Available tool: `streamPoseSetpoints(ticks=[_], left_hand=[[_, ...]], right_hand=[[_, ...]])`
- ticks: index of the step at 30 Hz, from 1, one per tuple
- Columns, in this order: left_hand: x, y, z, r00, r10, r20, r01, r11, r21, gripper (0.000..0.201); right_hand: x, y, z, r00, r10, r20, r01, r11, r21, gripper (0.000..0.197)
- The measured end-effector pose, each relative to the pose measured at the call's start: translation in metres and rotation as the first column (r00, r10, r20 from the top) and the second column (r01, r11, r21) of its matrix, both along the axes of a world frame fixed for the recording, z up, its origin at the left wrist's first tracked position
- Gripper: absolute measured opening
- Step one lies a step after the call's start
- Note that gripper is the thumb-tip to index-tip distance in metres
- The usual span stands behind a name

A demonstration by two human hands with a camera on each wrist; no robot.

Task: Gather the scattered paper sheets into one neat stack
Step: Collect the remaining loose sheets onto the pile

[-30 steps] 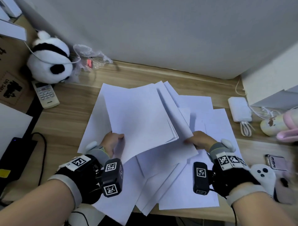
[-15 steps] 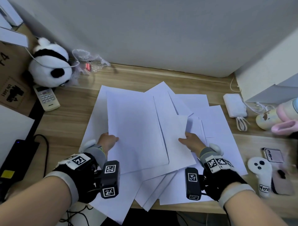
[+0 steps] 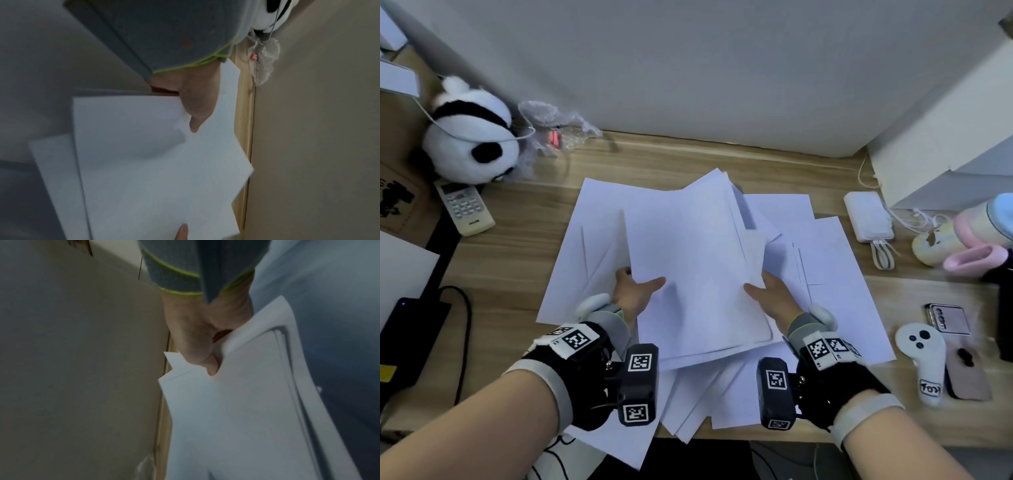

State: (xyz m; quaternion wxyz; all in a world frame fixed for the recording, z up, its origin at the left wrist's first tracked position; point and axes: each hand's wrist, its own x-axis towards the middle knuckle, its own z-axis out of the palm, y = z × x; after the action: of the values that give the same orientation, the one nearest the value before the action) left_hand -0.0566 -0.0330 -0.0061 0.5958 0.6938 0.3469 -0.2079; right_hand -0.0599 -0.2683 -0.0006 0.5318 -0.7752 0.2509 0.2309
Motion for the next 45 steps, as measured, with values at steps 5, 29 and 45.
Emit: streamPoseSetpoints(ticks=[5,29,45], left_hand=[[0.009,0.004,0.015,0.998,-0.038,0.049,0.051,0.951,-0.305,0.028],[0.001,0.054,-0.008,0.990,-0.008,-0.138,0.019,0.997,0.081,0.041],[-0.009,0.029,-0.015,0.965,-0.080,-0.248,0.065,0.996,-0.066,0.040]], right_hand=[[0.000,-0.012,0.028,0.982,-0.082,0.169,0.065,0.993,0.102,0.029],[-0.011,-0.052,0.004,0.968,-0.241,-0.067,0.242,0.970,0.005,0.009],[0.017,-0.009,0.139,0.611,-0.553,0.567,0.364,0.832,0.420,0.025]])
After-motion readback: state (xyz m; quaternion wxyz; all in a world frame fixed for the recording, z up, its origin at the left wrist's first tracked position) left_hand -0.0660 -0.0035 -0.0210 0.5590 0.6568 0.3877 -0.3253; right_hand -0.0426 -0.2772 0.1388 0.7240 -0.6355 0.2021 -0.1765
